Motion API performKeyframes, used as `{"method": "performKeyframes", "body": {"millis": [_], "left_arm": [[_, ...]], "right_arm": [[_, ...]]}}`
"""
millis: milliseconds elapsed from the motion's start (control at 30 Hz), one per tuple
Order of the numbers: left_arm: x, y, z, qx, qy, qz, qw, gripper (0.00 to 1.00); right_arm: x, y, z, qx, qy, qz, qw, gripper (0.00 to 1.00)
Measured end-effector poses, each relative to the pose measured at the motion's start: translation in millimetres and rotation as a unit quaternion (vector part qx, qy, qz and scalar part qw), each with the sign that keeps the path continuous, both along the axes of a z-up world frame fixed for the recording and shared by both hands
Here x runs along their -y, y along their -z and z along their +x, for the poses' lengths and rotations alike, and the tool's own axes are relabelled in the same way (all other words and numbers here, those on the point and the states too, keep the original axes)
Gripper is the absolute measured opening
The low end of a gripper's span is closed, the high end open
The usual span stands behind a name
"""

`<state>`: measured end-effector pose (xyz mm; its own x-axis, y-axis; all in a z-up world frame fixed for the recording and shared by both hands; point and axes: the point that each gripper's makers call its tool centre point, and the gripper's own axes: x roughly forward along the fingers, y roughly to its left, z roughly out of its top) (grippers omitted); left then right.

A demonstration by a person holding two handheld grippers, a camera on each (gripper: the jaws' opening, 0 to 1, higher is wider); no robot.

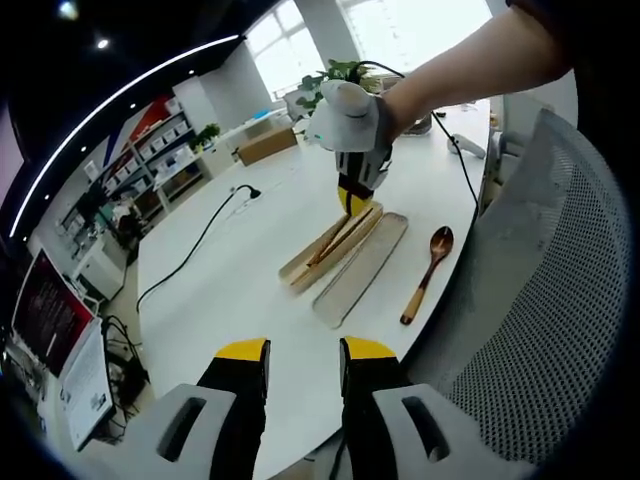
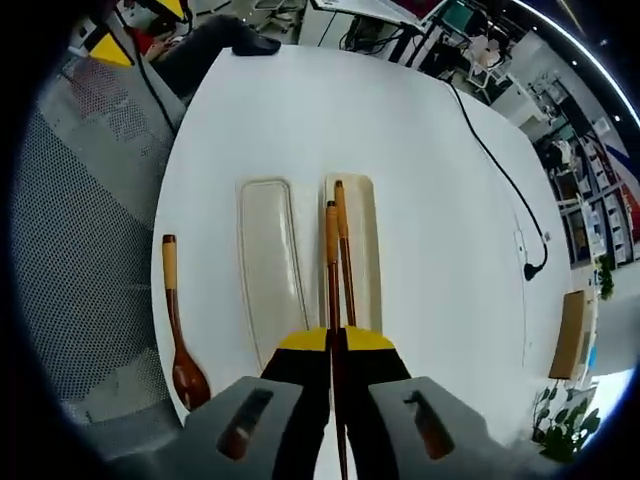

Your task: Arrange the utensils inside the cutlery case until each visible utensil rests in its matching compartment.

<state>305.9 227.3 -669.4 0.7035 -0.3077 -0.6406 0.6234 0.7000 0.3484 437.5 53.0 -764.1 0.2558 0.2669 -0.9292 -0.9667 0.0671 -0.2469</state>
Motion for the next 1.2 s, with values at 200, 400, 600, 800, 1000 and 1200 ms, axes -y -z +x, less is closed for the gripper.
{"method": "performKeyframes", "body": {"millis": [200, 400, 600, 800, 1000, 1200], "left_arm": [[-0.2, 0.3, -0.1, -0.002, -0.001, 0.0, 1.0, 0.28], [-0.1, 0.6, -0.2, -0.003, -0.001, 0.0, 1.0, 0.28], [0.0, 1.0, -0.3, -0.004, -0.001, 0.0, 1.0, 0.28], [0.0, 1.3, -0.3, -0.005, -0.001, 0.0, 1.0, 0.28], [0.2, 1.5, -0.4, -0.005, -0.001, 0.0, 1.0, 0.28], [-0.2, 1.7, -0.2, -0.006, -0.002, 0.0, 1.0, 0.28]], "right_arm": [[-0.2, 4.8, 5.6, 0.007, 0.007, -0.003, 1.0, 0.0], [-0.4, 8.7, 7.2, 0.0, 0.011, -0.004, 0.9999, 0.0], [-1.8, 13.2, 8.6, -0.008, 0.011, -0.007, 0.9999, 0.0], [-3.8, 15.7, 9.9, -0.01, 0.009, -0.008, 0.9999, 0.0], [-5.5, 18.7, 13.0, -0.014, 0.01, -0.006, 0.9998, 0.0], [-7.1, 22.0, 15.0, -0.02, 0.008, -0.005, 0.9998, 0.0]]}}
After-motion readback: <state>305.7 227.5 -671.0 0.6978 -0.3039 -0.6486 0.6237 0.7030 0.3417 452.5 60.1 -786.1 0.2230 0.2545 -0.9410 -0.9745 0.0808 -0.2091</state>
